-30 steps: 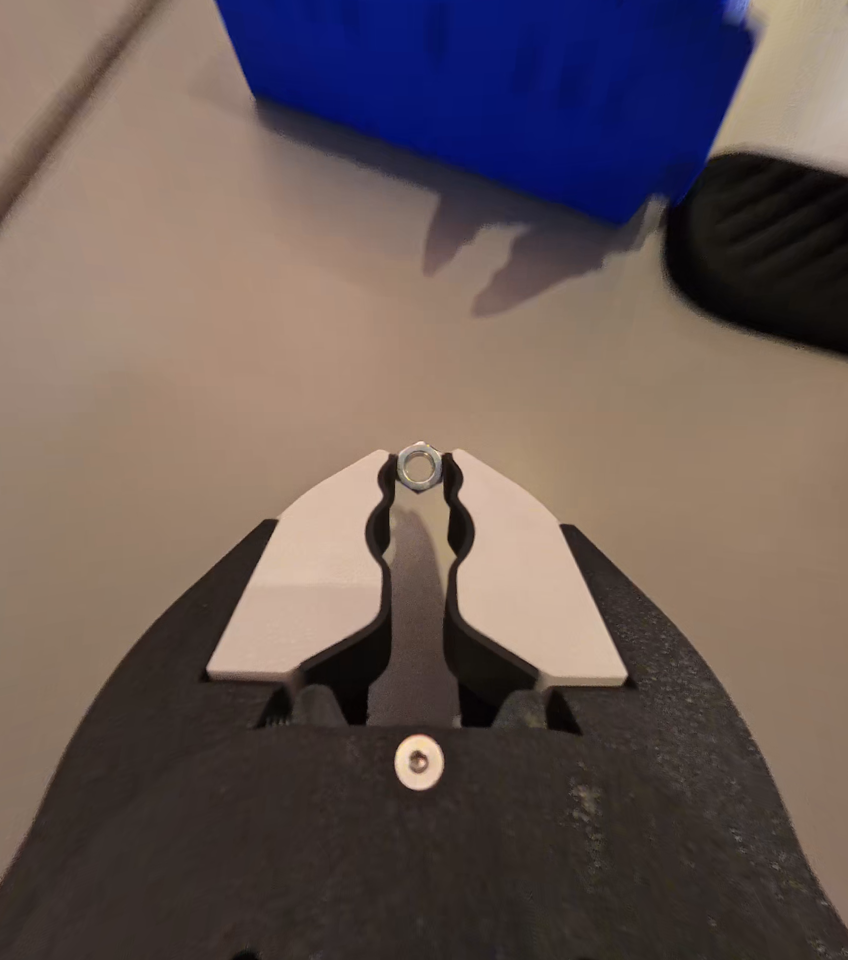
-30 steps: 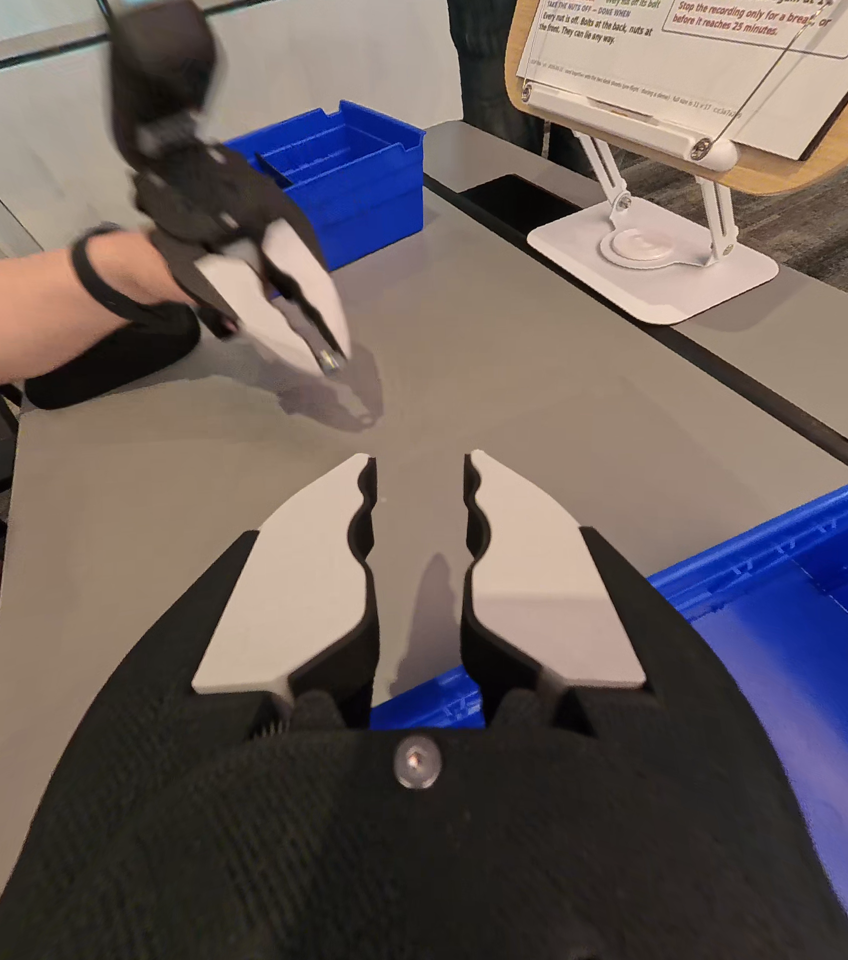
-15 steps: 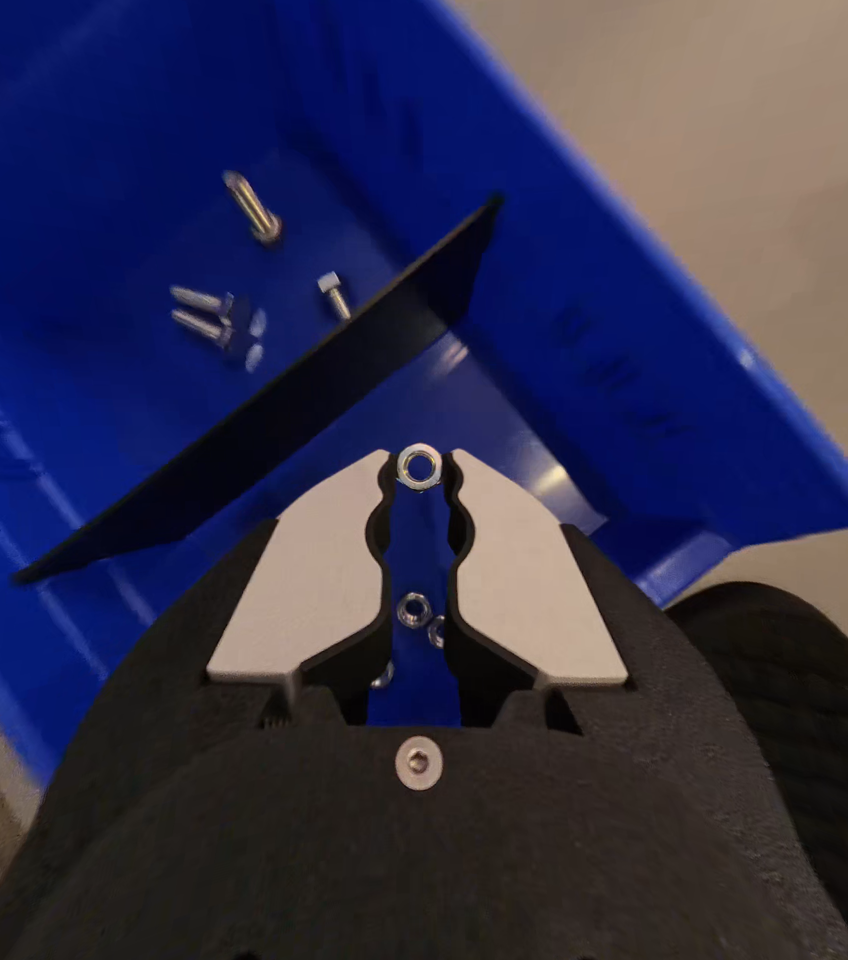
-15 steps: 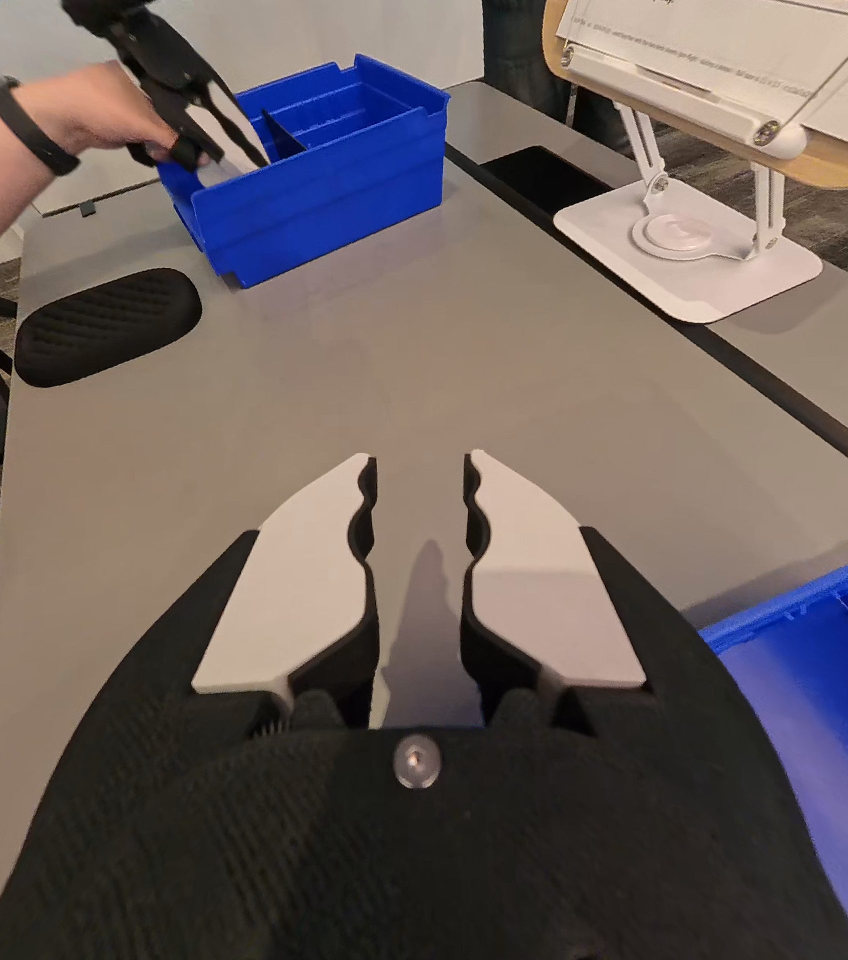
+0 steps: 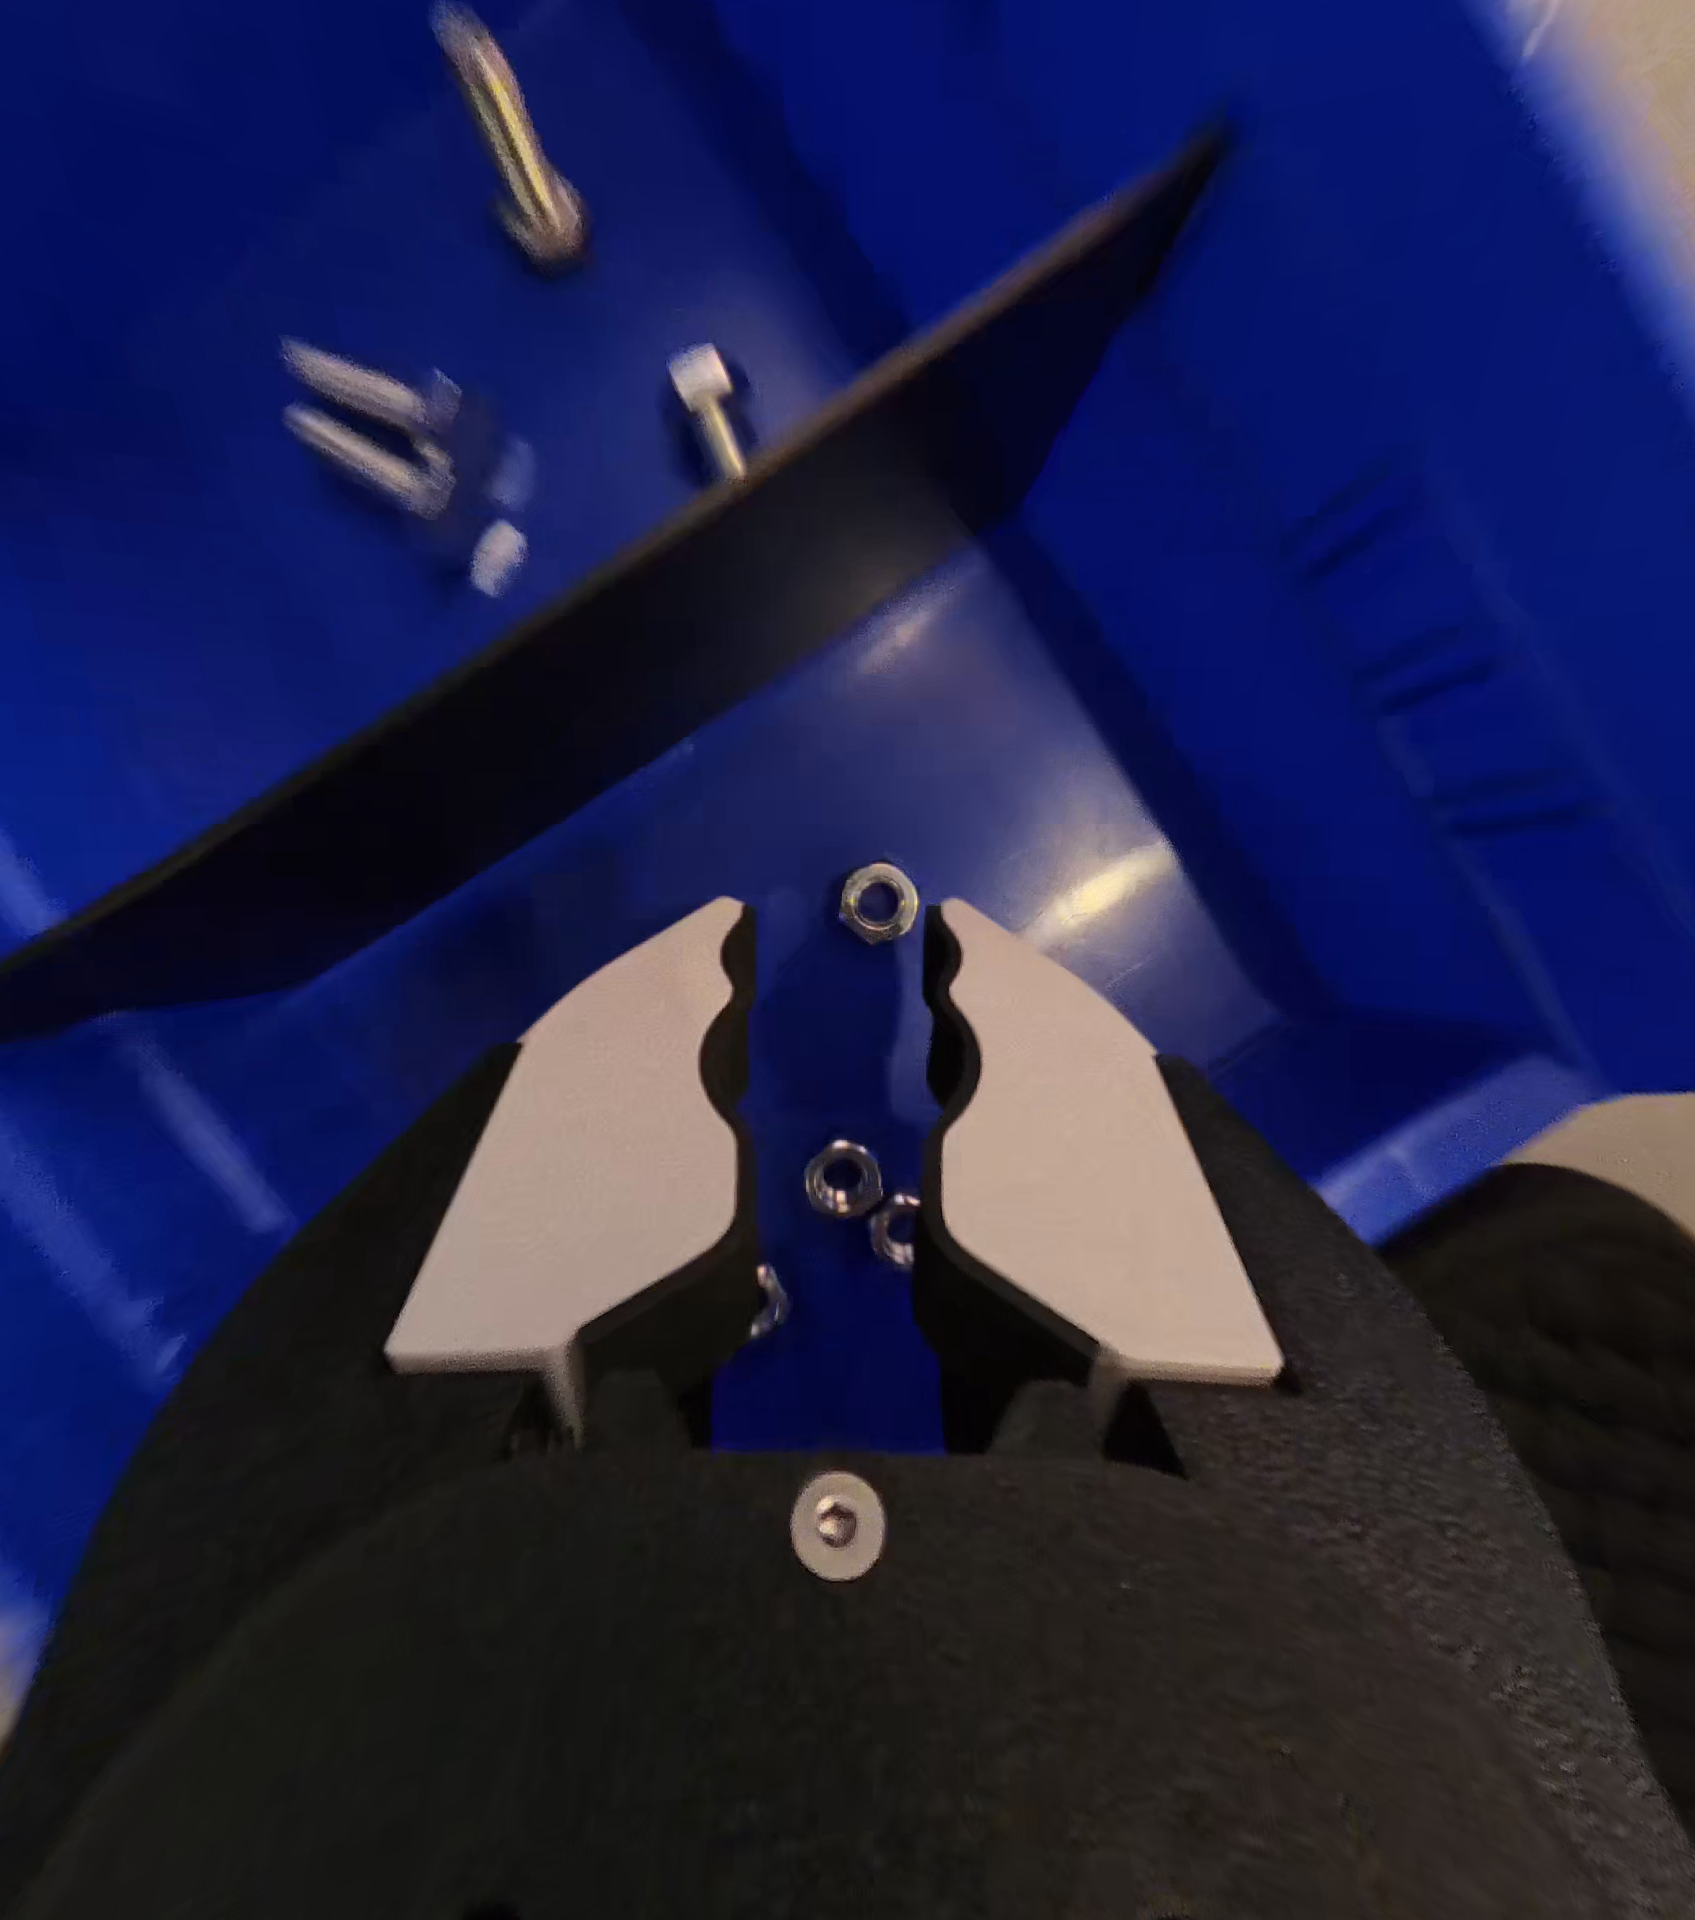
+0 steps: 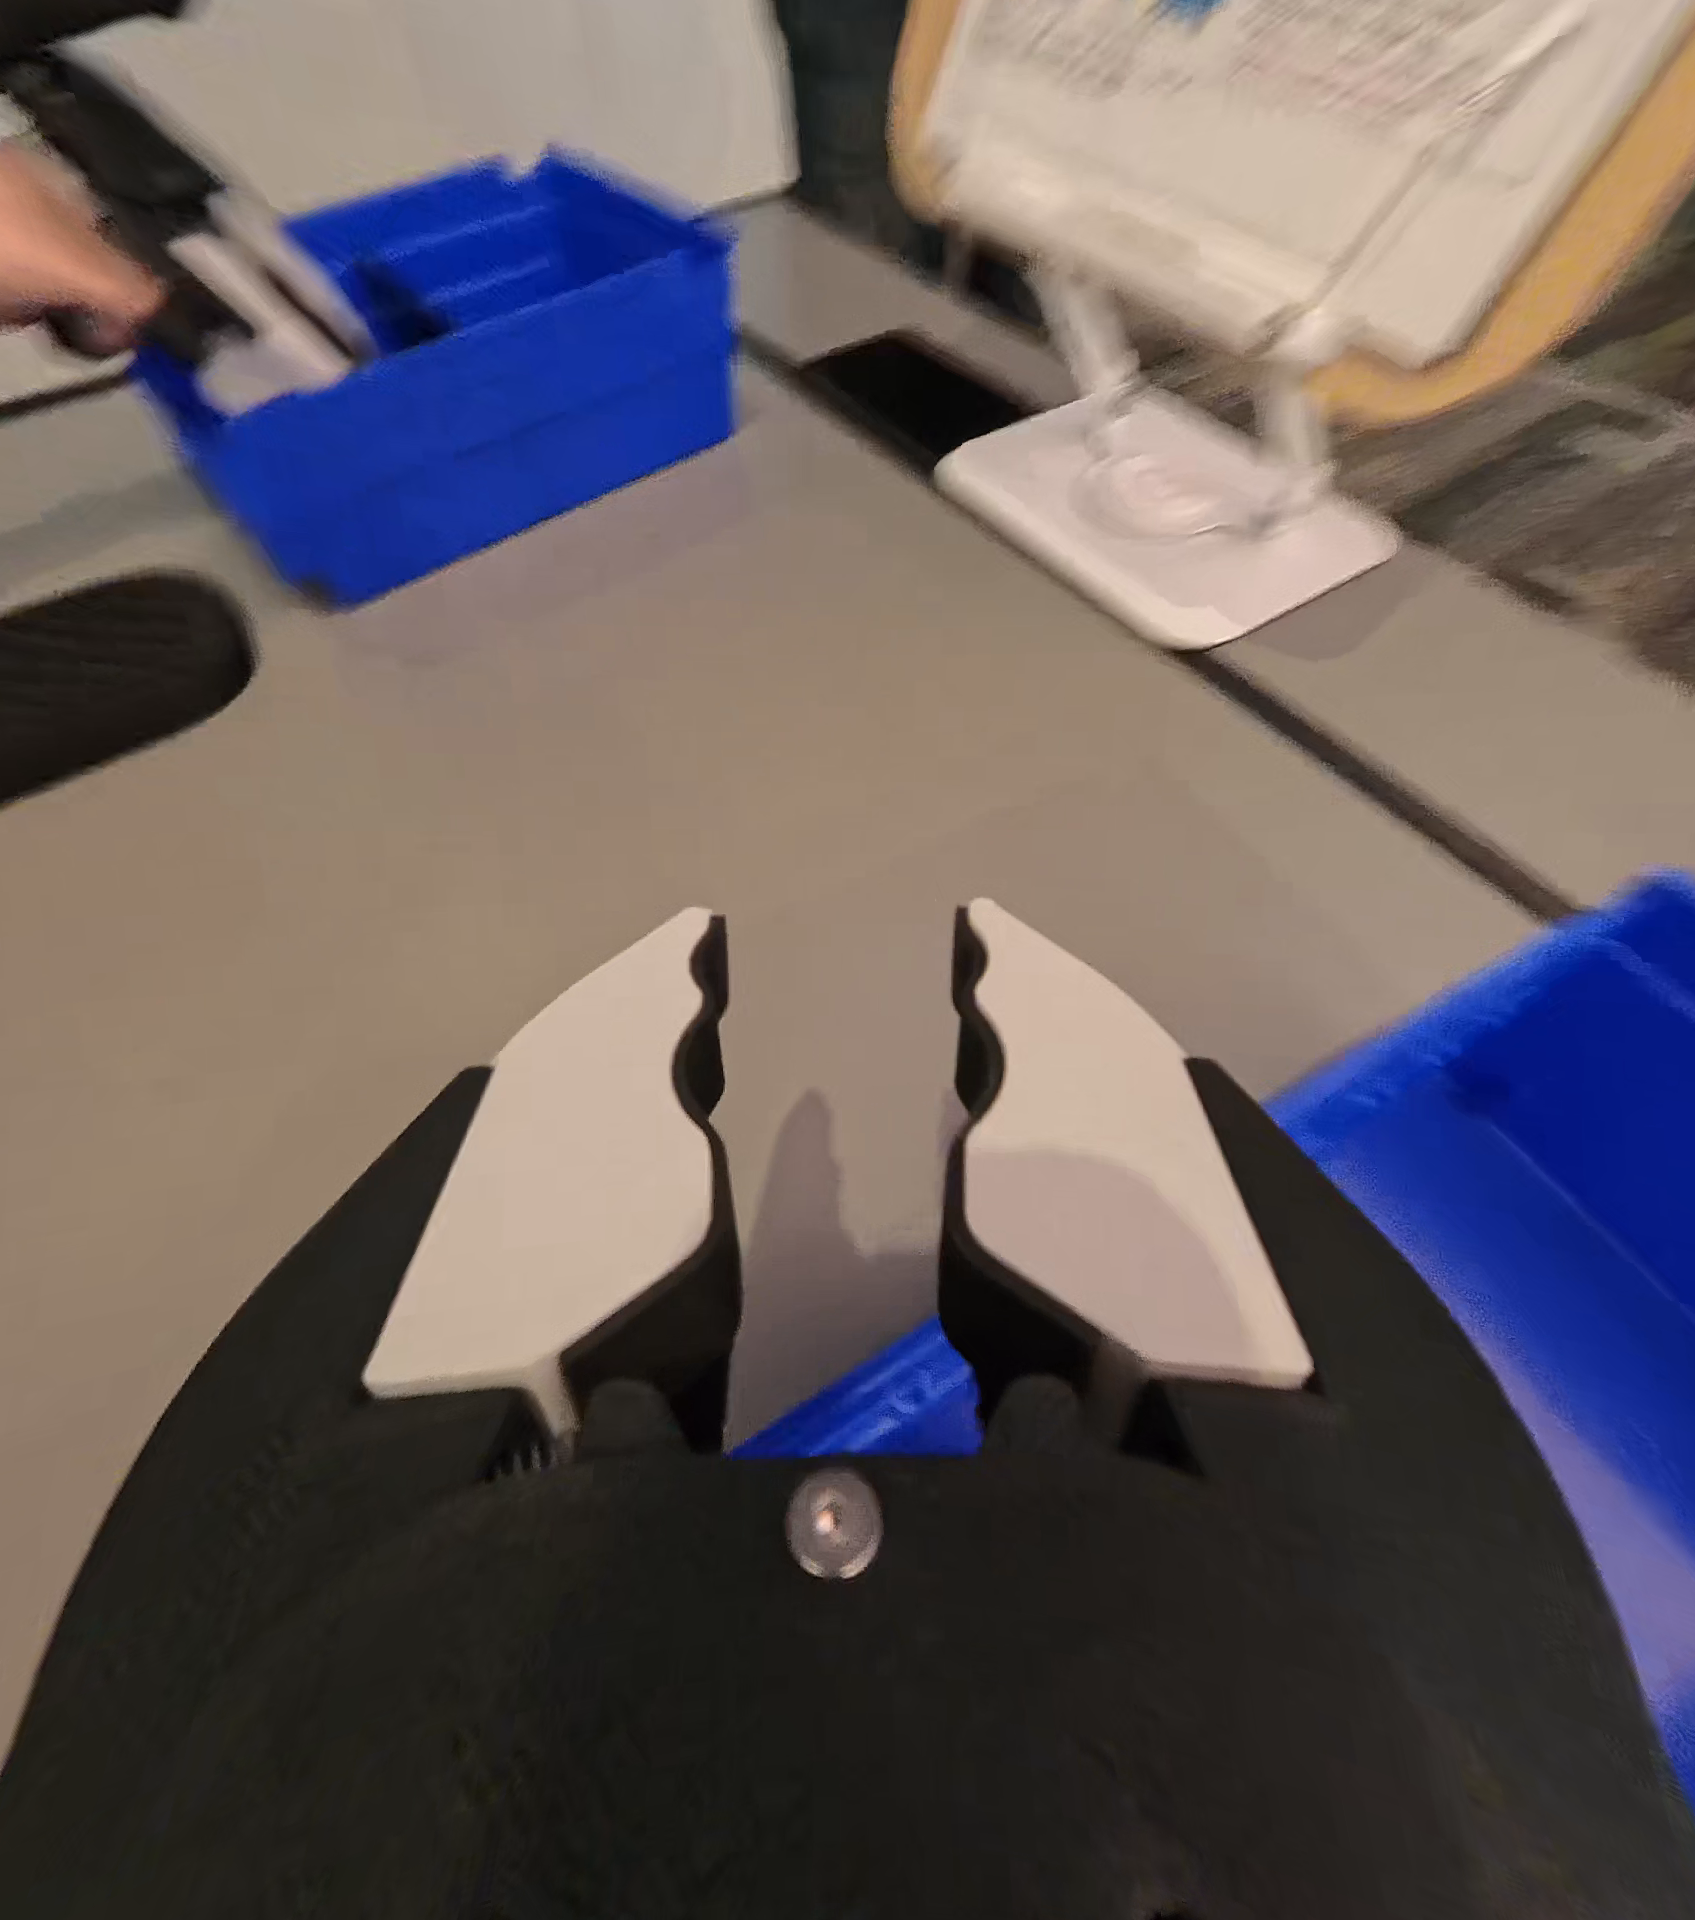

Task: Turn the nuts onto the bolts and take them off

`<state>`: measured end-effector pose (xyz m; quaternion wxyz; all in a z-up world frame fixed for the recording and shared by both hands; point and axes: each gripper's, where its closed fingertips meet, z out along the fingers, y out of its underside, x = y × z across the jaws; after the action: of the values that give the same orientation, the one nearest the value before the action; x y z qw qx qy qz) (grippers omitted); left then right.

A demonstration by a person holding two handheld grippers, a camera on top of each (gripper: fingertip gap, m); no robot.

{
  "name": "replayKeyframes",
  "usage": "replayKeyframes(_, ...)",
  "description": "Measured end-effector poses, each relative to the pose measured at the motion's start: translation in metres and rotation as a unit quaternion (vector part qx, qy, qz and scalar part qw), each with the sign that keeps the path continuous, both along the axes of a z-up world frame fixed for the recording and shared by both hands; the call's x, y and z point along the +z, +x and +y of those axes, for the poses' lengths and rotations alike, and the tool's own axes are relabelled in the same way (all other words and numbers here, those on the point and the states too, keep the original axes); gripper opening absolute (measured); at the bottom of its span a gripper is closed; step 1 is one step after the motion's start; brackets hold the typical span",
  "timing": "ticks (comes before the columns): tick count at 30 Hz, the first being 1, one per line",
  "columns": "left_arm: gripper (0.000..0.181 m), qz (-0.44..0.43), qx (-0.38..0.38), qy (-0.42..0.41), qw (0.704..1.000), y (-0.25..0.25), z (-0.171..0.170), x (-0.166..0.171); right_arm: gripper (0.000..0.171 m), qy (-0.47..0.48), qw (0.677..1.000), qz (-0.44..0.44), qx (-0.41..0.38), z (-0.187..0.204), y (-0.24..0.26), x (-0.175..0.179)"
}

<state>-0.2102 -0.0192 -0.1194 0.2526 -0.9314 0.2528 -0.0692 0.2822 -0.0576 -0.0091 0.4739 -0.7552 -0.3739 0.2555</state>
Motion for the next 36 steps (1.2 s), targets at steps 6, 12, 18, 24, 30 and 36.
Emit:
replayKeyframes(6, 0.07, -0.052, 0.032, 0.202, 0.977, 0.035, -0.001, 0.171, 0.072, 0.159, 0.968, 0.044, -0.189, 0.014, 0.019, 0.139)
replayKeyframes(12, 0.095, -0.066, 0.059, 0.368, 0.926, 0.137, 0.018, 0.278, 0.097, 0.18, 0.932, 0.075, -0.305, 0.059, -0.031, 0.2)
replayKeyframes(18, 0.123, -0.096, 0.115, 0.33, 0.932, 0.219, 0.039, 0.202, 0.112, 0.104, 0.919, 0.047, -0.378, 0.079, -0.069, 0.104)
replayKeyframes(24, 0.132, -0.092, 0.168, 0.285, 0.939, 0.24, 0.036, 0.091, 0.121, 0.033, 0.908, 0.001, -0.417, 0.067, -0.077, -0.018)
replayKeyframes(30, 0.14, -0.068, 0.214, 0.232, 0.946, 0.226, 0.024, 0.017, 0.127, -0.043, 0.902, -0.041, -0.427, 0.056, -0.08, -0.107)
replayKeyframes(36, 0.146, -0.035, 0.224, 0.18, 0.957, 0.212, 0.016, -0.026, 0.133, -0.084, 0.893, -0.043, -0.44, 0.056, -0.076, -0.131)
